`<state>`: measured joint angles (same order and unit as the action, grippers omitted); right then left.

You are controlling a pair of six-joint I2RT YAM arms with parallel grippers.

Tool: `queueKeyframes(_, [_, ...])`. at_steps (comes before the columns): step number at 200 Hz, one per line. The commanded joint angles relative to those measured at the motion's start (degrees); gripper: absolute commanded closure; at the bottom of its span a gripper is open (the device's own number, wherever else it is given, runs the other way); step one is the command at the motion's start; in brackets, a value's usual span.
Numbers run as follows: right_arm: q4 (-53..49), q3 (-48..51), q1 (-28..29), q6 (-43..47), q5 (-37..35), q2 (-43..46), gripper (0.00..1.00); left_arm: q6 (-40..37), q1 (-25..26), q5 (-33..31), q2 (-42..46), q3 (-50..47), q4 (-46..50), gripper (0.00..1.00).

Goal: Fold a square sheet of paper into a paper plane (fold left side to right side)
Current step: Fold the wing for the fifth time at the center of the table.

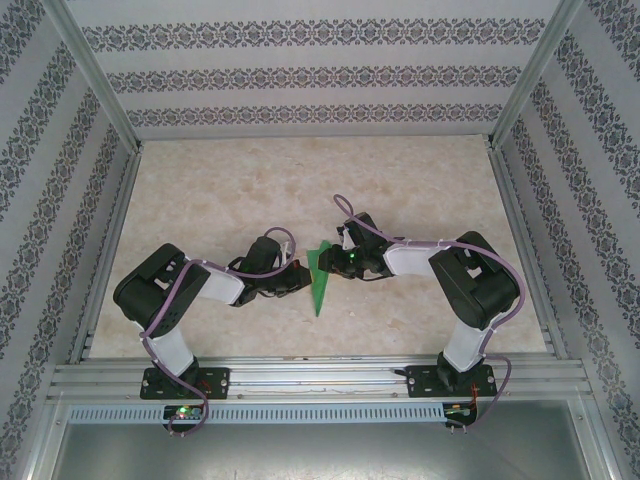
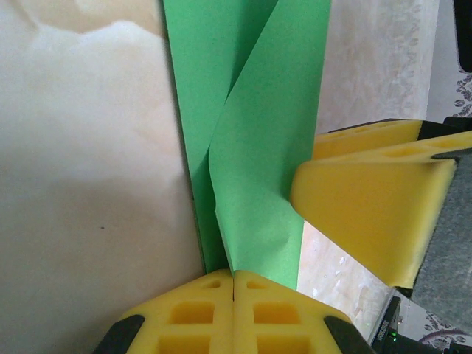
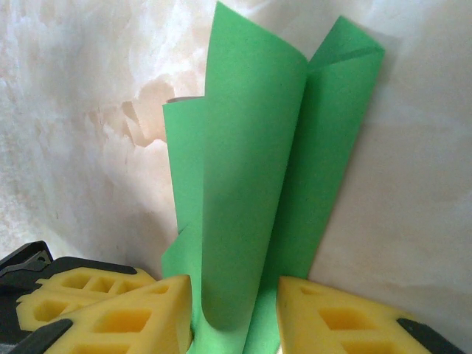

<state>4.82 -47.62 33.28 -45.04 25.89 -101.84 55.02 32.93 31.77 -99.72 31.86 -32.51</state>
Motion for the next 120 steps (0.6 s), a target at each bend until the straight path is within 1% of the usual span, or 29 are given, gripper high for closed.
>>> queueKeyframes(1, [-1.0,-0.2,1.6,1.4,-2.3,-3.2,0.62,-2.2,0.5,0.2,-1.0,1.5,1.2,0.95])
queueKeyframes(56, [-1.2,0.1,1.7,1.4,-2.6,-2.9,0.62,-2.8,1.1,-0.9,-0.3,2.1,3.6,0.96])
queueKeyframes(120, [-1.0,0.2,1.7,0.9,-2.6,-1.3,0.62,-2.0,1.3,-1.2,-1.2,2.1,3.9,0.96])
